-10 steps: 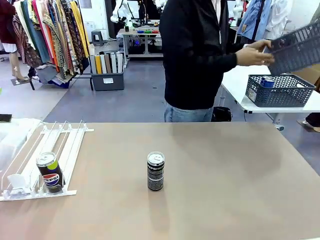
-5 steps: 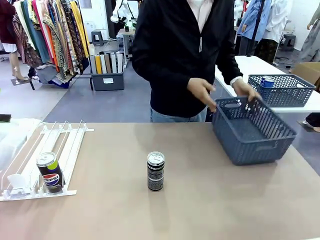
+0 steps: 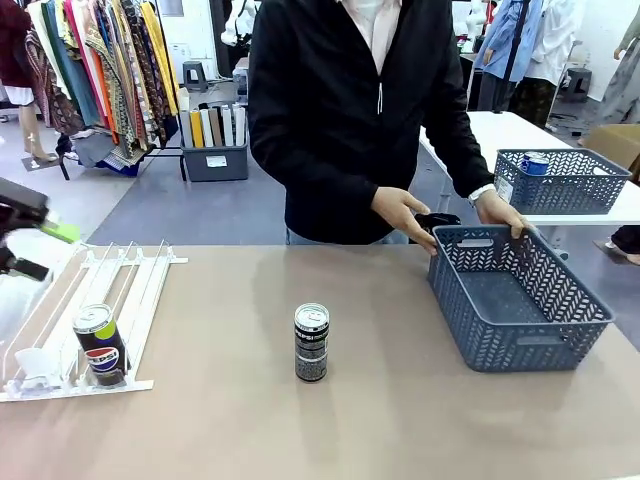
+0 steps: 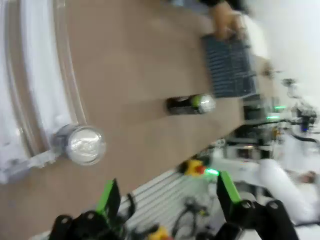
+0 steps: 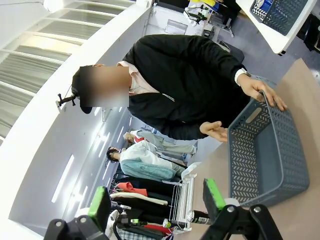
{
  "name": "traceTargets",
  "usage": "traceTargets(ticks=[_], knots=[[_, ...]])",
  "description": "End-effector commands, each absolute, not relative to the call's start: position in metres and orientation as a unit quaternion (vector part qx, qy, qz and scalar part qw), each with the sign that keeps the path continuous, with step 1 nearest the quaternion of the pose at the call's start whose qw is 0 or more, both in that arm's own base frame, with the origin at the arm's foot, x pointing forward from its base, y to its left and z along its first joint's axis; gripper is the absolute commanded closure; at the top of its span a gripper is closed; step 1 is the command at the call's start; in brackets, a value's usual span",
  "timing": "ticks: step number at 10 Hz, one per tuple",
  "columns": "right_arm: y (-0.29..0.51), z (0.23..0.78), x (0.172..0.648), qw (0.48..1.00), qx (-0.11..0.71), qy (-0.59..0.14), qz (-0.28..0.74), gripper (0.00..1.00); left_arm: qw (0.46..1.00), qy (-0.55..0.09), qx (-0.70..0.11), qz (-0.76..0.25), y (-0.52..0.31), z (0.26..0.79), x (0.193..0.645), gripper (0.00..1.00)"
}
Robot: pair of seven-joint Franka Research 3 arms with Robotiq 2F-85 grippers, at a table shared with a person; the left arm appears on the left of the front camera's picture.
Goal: Retrieve and store the cans from the dispenser.
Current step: Pick up one can from the Automatic Can Dispenser and place it in the middle of the table.
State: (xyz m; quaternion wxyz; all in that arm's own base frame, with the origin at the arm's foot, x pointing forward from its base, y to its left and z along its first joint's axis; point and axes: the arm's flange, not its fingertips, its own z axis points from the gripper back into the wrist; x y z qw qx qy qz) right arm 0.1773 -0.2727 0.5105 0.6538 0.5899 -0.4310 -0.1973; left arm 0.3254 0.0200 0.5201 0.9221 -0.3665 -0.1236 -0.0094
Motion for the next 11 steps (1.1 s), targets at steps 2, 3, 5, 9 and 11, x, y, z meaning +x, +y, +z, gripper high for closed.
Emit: traceTargets(ticks=[2, 3, 5, 9, 11], knots=[[-0.273, 0.513, 0.181, 0.645, 0.591, -0.447, -0.188, 0.0, 0.995, 0.054, -0.086, -0.009, -0.015, 0.506, 0.334, 0.0], [-0.273, 0.513, 0.181, 0.645, 0.591, -0.447, -0.188, 0.0, 0.998, 0.039, -0.018, 0.038, -0.024, 0.504, 0.339, 0.0], [-0.273, 0.513, 0.181, 0.645, 0.591, -0.447, -0.188, 0.0, 0.999, -0.039, 0.006, 0.023, -0.044, 0.507, 0.354, 0.0], [-0.273, 0.513, 0.181, 0.645, 0.591, -0.447, -0.188, 0.0, 0.999, -0.027, -0.03, 0.024, -0.038, 0.499, 0.343, 0.0], [-0.273, 0.513, 0.181, 0.645, 0.591, -0.447, -0.188, 0.0, 0.999, -0.022, -0.017, -0.037, -0.058, 0.479, 0.354, 0.0]])
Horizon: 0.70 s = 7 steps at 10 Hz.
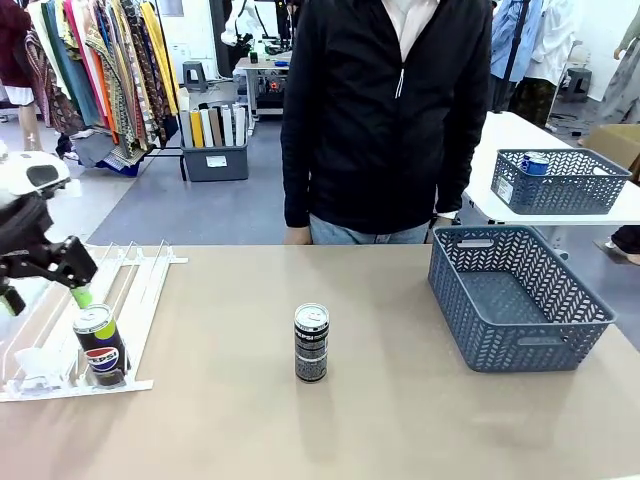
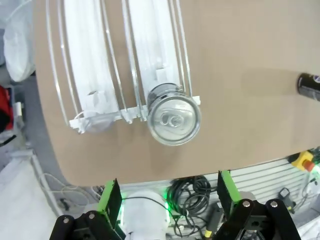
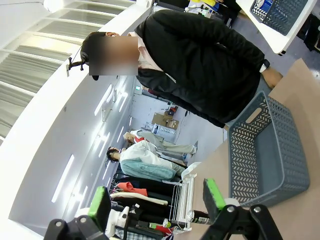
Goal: Retrieve and store the cans from the dispenser.
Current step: Pick up one can from the Automatic Can Dispenser and place it in the middle of the table.
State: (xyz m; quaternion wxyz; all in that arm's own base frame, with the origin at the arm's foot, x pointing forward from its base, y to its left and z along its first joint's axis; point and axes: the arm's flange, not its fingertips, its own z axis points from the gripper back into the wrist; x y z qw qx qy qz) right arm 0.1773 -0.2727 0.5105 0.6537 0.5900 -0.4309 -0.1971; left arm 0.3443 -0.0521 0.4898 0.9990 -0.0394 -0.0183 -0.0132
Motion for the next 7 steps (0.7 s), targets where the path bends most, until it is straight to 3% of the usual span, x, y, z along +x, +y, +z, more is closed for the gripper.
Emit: traceTargets(ticks=[1, 7], knots=[[-0.273, 0.513, 0.181, 0.645, 0.591, -0.447, -0.188, 0.0, 0.999, -0.022, -0.012, -0.044, -0.061, 0.469, 0.358, 0.0], [-0.273, 0.513, 0.181, 0.645, 0.591, -0.447, -0.188, 0.0, 0.999, 0.012, -0.02, -0.032, -0.06, 0.421, 0.388, 0.0]])
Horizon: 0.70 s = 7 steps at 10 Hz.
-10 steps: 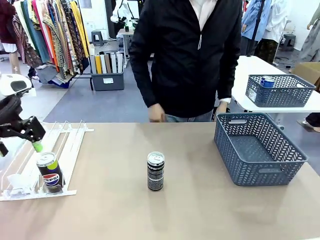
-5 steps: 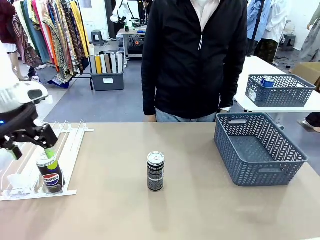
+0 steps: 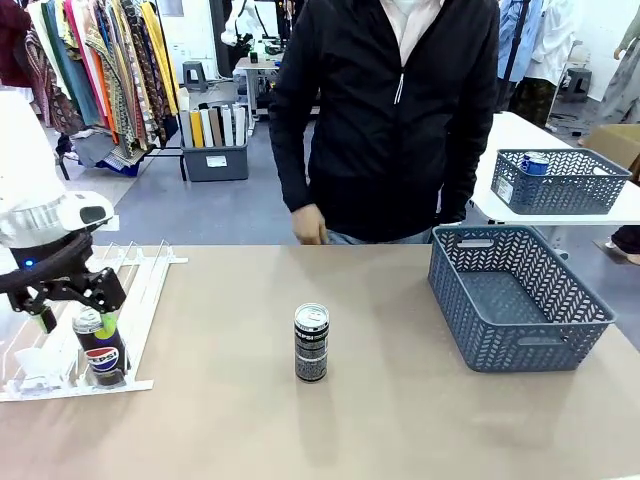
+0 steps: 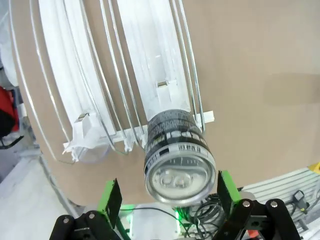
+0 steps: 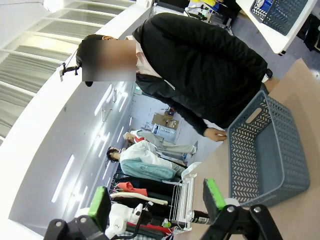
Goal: Retrieve and store the cans from the dispenser.
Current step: Pick up one can from the Automatic Can Dispenser and place it in the middle of the table.
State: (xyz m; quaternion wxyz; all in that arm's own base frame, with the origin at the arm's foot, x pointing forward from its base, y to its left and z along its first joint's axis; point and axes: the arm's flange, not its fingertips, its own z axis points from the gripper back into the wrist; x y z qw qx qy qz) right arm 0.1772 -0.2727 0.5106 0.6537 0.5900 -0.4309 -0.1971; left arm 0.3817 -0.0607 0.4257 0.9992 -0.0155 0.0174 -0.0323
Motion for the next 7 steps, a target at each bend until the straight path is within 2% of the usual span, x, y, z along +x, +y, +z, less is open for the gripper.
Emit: traceTargets(ticks=[1, 7], knots=[[-0.273, 0.513, 0.181, 0.645, 0.591, -0.447, -0.188, 0.0, 0.999, 0.012, -0.026, -0.034, -0.06, 0.415, 0.392, 0.0], [-0.273, 0.513, 0.181, 0.645, 0.591, -0.447, -0.188, 0.0, 0.999, 0.012, -0.032, -0.024, -0.063, 0.402, 0.397, 0.0]])
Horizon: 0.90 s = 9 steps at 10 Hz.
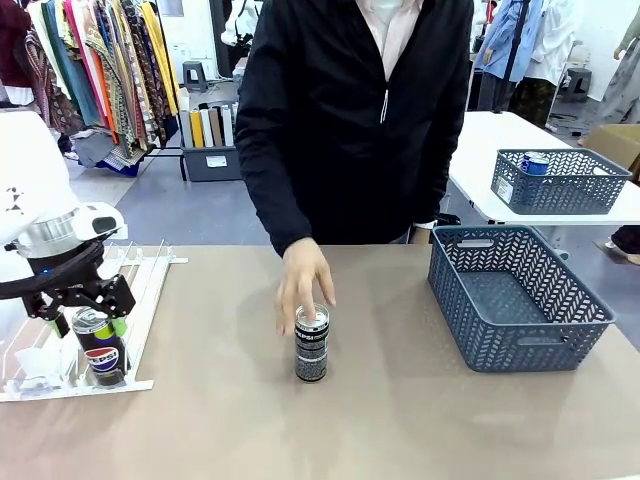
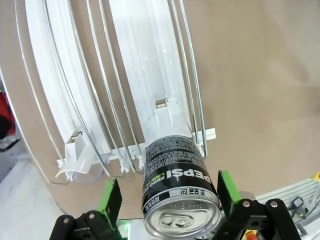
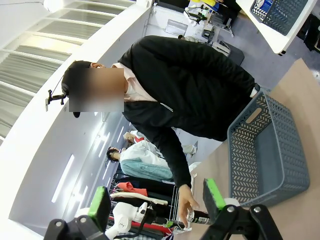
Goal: Retrieve and store the cans from the dispenser.
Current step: Pick up one can from the Automatic Can Dispenser and place it in the middle of the table.
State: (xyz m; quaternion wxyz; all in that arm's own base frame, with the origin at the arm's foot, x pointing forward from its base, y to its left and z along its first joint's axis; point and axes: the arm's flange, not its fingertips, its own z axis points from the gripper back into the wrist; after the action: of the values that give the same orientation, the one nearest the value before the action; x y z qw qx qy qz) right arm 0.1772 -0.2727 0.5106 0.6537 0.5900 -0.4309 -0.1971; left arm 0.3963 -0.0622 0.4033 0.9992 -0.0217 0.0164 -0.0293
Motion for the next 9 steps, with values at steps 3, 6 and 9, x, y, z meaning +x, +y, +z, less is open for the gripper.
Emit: traceTargets(ticks=[3, 6, 9], knots=[[-0.273, 0.513, 0.181, 0.645, 0.591, -0.447, -0.188, 0.0, 0.999, 0.018, -0.027, -0.035, -0.066, 0.403, 0.392, 0.83], [-0.273, 0.513, 0.181, 0.645, 0.591, -0.447, -0.188, 0.0, 0.999, 0.022, -0.015, -0.031, -0.072, 0.408, 0.383, 1.0], [-0.273, 0.513, 0.181, 0.645, 0.591, -0.447, -0.188, 0.0, 0.999, 0.018, -0.025, -0.03, -0.072, 0.411, 0.382, 1.0]])
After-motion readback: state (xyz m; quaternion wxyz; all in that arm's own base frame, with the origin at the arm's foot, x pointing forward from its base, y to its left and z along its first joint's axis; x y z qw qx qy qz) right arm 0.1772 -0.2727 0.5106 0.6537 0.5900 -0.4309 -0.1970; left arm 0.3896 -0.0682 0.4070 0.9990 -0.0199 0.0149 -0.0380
